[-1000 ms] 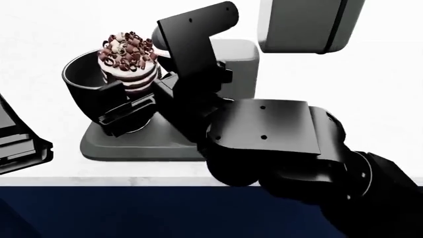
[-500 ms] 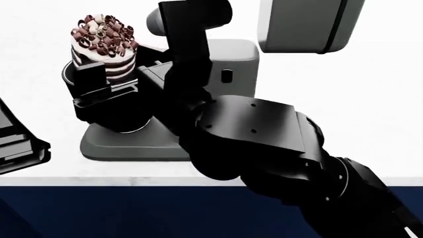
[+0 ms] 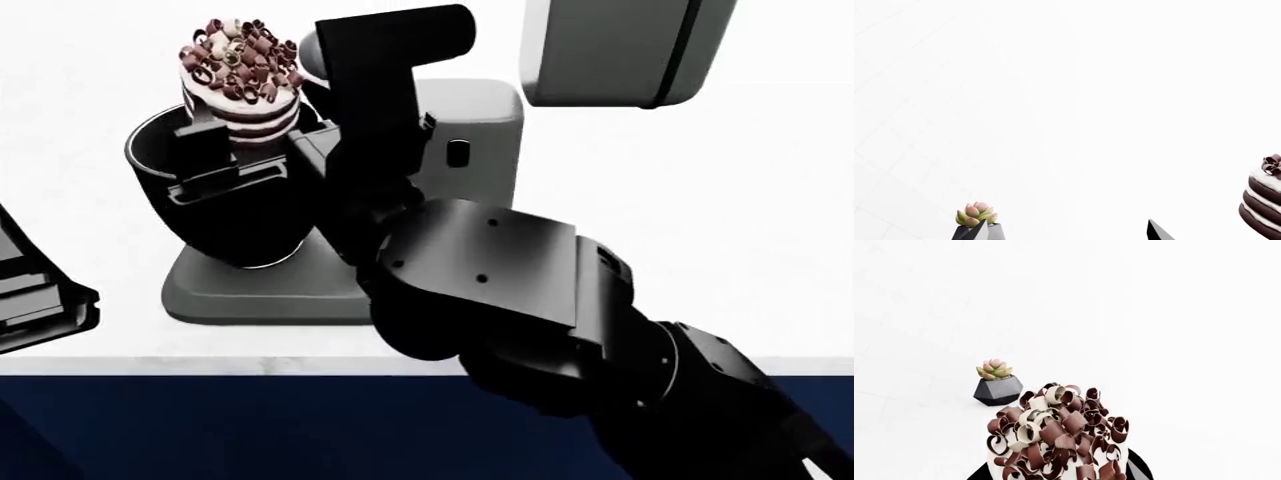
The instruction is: Place the cake in the stand mixer bowl.
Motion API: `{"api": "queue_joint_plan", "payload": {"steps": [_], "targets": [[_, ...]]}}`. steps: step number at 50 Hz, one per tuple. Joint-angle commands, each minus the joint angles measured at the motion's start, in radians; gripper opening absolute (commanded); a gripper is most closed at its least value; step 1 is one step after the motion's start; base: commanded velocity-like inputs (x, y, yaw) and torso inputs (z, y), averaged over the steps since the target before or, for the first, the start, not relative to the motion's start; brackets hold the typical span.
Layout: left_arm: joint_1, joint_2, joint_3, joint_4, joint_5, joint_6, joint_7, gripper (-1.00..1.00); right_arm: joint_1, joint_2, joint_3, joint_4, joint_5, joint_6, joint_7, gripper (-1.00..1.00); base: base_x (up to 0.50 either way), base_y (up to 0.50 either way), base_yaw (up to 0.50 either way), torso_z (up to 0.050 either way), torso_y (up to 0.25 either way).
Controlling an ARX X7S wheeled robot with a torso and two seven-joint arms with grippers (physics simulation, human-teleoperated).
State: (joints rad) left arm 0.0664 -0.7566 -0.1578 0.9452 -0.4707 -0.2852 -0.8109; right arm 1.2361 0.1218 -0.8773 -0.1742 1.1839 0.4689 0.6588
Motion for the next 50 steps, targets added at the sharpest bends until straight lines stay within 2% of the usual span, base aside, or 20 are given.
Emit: {"api": "queue_joint_plan", "payload": {"steps": [1,40,50], "targets": [[-0.001,-0.002,0.001,-0.003,-0.001,0.003,-0.002,1.0,0.013,-0.003,0.0,-0.008,-0.075,-0.007,-0.01,-1.0,0.0,0.0,0.0,0.0,0.0],[0.005,-0.009,0.01,-0.005,0.002,0.011,-0.01,1.0,0.014,0.002,-0.02,-0.001,-0.066,-0.023,-0.008,-1.0,0.0,0.0,0.0,0.001,0.001],[0.007,-0.013,0.005,-0.005,-0.004,0.01,-0.012,1.0,0.058,-0.072,-0.013,0.177,-0.099,-0.085,-0.081,-1.0,0.0,0.0,0.0,0.0,0.001]]}}
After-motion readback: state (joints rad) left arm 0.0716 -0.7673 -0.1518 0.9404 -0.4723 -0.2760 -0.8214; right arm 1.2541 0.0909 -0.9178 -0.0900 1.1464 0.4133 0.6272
